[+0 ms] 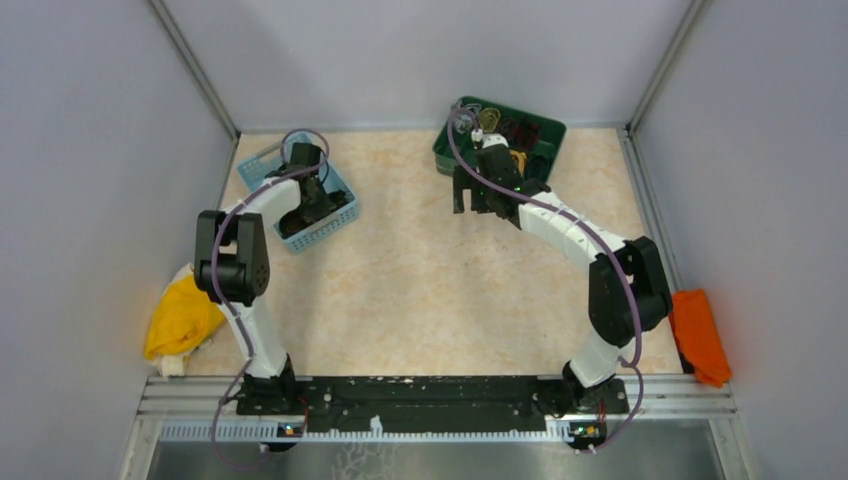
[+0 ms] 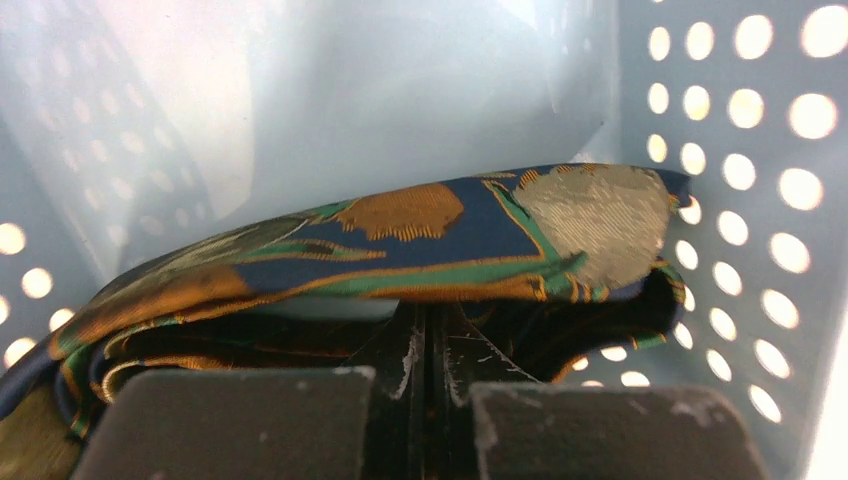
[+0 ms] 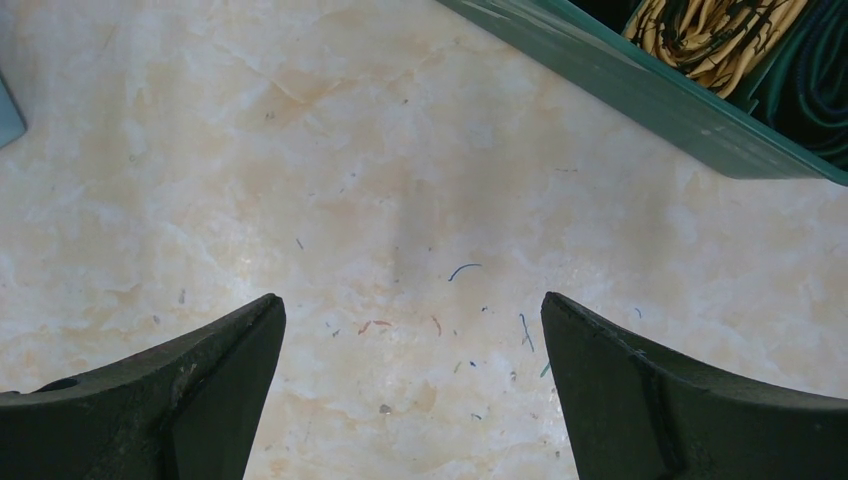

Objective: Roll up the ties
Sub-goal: Pick up the tie from the bin, then place the tie at the center of the board.

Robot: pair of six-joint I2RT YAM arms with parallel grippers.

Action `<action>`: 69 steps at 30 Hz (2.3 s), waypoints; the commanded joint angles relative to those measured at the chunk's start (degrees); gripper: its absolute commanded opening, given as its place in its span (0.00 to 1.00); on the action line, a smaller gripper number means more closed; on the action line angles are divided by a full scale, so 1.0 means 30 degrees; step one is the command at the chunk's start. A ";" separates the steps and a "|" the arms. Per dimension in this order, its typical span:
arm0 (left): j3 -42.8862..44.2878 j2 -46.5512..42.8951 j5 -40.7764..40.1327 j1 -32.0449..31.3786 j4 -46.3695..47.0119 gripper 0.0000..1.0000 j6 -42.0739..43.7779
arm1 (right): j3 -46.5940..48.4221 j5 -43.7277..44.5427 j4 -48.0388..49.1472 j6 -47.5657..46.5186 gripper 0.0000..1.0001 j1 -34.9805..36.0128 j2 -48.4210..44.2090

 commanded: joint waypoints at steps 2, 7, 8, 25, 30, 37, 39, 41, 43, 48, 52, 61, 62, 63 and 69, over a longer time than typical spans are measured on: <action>-0.0168 -0.2838 -0.0959 0.0043 0.0070 0.00 -0.0154 | -0.0057 -0.0035 0.0716 0.0306 0.99 -0.0241 -0.0326; -0.0128 -0.3460 -0.3072 0.0209 -0.0355 0.00 -0.0202 | -0.0058 -0.0137 0.0760 0.0283 0.99 -0.0262 -0.0217; -0.0202 -0.3464 -0.3052 0.0217 -0.0208 0.00 -0.0126 | -0.0052 -0.0175 0.0760 0.0286 0.99 -0.0276 -0.0174; 0.0224 -0.9381 -0.1032 -0.2334 0.0777 0.00 0.0355 | -0.0547 -0.0362 0.1134 0.0635 0.99 -0.0299 -0.1334; 0.0336 -1.1935 -0.0541 -0.5238 0.0545 0.00 0.0404 | -0.0705 -0.0199 0.0591 0.0806 0.99 -0.0303 -0.0947; 0.0464 -1.5649 0.1465 -0.8521 0.1848 0.00 0.0910 | -0.1909 -0.0201 0.0968 0.1338 0.99 -0.0299 -0.0555; 0.0236 -1.6745 0.2496 -0.9031 0.2721 0.00 0.1060 | -0.2367 -0.0015 0.1153 0.1526 0.99 -0.0301 -0.1155; 0.0125 -1.7694 0.3943 -0.9371 0.3488 0.00 0.1293 | -0.2820 0.0654 0.1134 0.1761 0.99 -0.0332 -0.1946; 0.0280 -1.8331 0.5442 -0.9533 0.4022 0.00 0.1327 | -0.3055 0.1220 0.0951 0.1776 0.99 -0.0402 -0.2689; 0.0172 -1.9381 0.9911 -0.9568 0.6793 0.00 0.0764 | -0.3487 0.1042 0.0325 0.1860 0.99 -0.0503 -0.3481; -0.0711 -2.0695 1.1401 -0.9569 0.9480 0.00 -0.0131 | -0.4074 0.0796 0.0509 0.1999 0.99 -0.0549 -0.2793; -0.4114 -2.1079 1.4703 -0.9591 1.3078 0.00 -0.2991 | -0.5557 0.1178 0.0605 0.2754 0.99 -0.0584 -0.4920; -0.5003 -2.0743 1.4884 -0.9592 1.3886 0.00 -0.3302 | -0.5438 0.1495 0.0276 0.2924 0.99 -0.0610 -0.5310; -0.5671 -2.0287 1.5006 -0.9577 1.4510 0.00 -0.3630 | -0.5328 0.1714 -0.0070 0.3022 0.99 -0.0628 -0.5725; -0.5849 -1.5796 1.5903 -0.9772 1.7290 0.00 -0.4235 | -0.5562 0.4563 -0.0927 0.4185 0.99 -0.0968 -0.9721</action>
